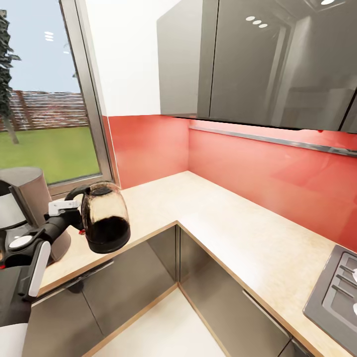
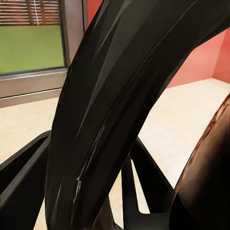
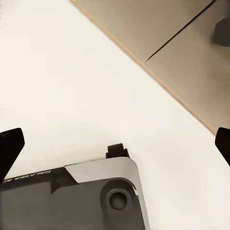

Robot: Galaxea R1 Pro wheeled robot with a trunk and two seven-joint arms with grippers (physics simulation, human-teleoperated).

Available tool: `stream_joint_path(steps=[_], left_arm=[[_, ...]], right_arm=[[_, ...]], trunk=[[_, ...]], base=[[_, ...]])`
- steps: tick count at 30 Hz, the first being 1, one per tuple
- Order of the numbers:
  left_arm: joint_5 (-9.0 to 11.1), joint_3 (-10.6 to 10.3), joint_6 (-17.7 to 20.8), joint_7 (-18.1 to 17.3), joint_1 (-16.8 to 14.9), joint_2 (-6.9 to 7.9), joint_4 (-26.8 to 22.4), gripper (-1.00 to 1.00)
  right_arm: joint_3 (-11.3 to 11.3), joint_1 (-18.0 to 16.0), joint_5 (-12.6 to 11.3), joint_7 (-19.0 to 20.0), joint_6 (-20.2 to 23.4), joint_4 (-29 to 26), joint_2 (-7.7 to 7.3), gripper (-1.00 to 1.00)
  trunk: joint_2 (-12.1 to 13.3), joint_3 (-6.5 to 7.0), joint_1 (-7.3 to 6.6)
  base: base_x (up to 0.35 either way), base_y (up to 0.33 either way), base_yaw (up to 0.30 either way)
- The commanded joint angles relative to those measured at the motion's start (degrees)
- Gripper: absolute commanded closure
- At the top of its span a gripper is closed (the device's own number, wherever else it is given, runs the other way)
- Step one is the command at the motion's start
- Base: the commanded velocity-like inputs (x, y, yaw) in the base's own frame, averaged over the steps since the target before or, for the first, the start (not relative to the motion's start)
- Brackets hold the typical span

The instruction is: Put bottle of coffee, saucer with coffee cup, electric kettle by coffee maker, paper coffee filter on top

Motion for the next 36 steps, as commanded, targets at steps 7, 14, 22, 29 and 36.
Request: stream_joint_path(steps=[7, 14, 22, 29, 36], left_arm=[[0.7, 0.2, 0.4, -0.1, 0.1, 0.04, -0.1, 1.0], [0.9, 0.2, 0.4, -0.1, 0.1, -0.02, -0.1, 1.0], [1.5, 0.0, -8.2, 8.9, 1.6, -1.08, 8.0, 1.0], [0.8, -0.8, -14.3, 23.4, 1.6, -6.22, 8.9, 1.0], [-2.2, -7.0, -18.5, 28.9, 1.6, -7.39, 9.9, 1.0]], right_arm=[[2.7, 0.7, 14.3, 0.5, 0.0, 0.2, -0.54, -1.0], [2.6, 1.3, 15.4, 8.2, 0.0, 0.1, 0.17, -1.0], [2.4, 1.4, 15.2, 8.4, 0.0, 0.1, 0.42, -1.0], [2.4, 1.6, 15.3, 8.3, 0.0, 0.2, 1.08, -1.0], [2.4, 1.8, 15.3, 8.0, 0.0, 0.1, 1.21, -1.0]], trunk=[[-0.1, -0.13, 0.03], [-0.1, -0.13, 0.03], [-0.1, -0.13, 0.03], [-0.1, -0.24, 0.03], [-0.1, -0.48, 0.03]], base=[[0.0, 0.0, 0.0], [0.0, 0.0, 0.0], [0.0, 0.0, 0.0], [0.0, 0.0, 0.06], [0.0, 0.0, 0.195]])
